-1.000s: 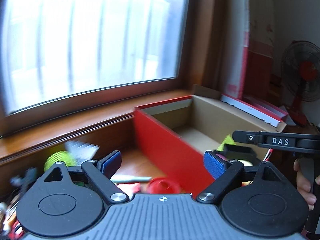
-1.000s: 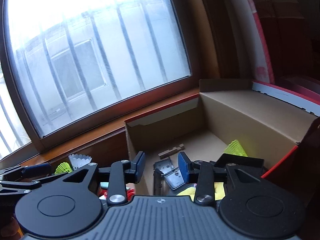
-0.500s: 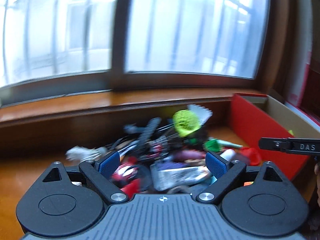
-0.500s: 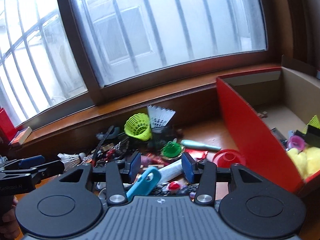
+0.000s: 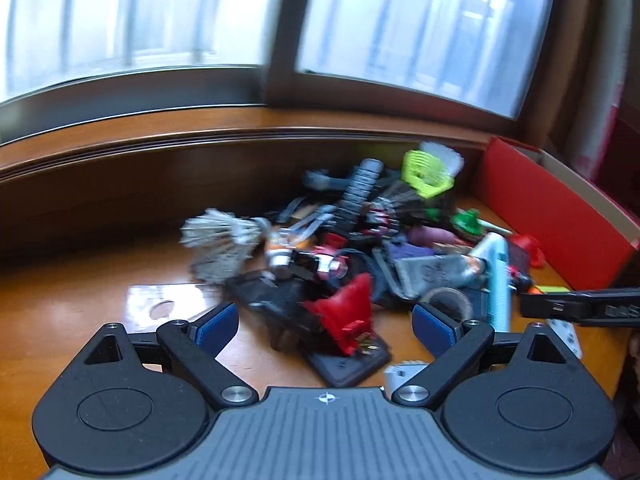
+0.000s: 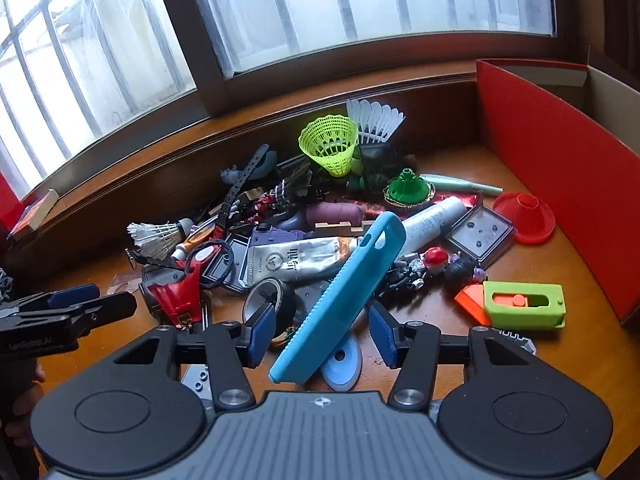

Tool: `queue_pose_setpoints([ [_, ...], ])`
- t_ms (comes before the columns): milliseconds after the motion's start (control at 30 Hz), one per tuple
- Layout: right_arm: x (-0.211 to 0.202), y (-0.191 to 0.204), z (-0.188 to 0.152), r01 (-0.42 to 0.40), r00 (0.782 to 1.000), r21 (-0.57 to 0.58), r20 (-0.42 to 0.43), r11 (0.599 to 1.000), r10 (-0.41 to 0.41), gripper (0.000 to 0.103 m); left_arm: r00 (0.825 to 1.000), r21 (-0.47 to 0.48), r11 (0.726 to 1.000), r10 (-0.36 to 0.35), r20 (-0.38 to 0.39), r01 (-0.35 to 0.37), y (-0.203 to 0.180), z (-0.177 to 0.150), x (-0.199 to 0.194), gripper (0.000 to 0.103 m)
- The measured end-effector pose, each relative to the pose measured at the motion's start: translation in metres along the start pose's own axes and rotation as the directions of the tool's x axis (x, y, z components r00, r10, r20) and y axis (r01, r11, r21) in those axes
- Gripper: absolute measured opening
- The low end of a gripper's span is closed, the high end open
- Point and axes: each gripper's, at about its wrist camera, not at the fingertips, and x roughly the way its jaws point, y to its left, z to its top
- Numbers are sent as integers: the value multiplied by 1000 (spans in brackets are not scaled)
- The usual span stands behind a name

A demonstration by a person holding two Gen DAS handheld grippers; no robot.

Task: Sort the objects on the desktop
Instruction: 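Bring both tools back over the object pile, then grasp light-blue ridged comb with right tool while left tool grasps tape roll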

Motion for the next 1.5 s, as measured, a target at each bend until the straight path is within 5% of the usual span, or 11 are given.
queue_pose_setpoints([
  [167,18,-6,5,33,999,47,-27,998,-31,51,994,111,988,-107,15,105,-32,-5,2,94],
  [433,50,-19,12,-7,996,115,-93,993,18,47,991,113,985,-127,-26,130,-49,-17,9,94],
  [667,48,-29,15,-10,997,133,-75,991,20,13,991,110,986,-119,-52,124,-57,-12,28,94],
  [1000,15,-62,17,-15,1000,169,-13,986,17,11,985,145,979,-129,-119,145,-84,-2,77,90],
  [1200,7,-67,17,-32,999,165,2,986,33,12,980,110,984,-123,-156,141,-86,-1,102,69],
  [1500,12,-68,22,-44,999,154,8,987,43,12,973,19,980,-193,-129,197,-73,3,99,67],
])
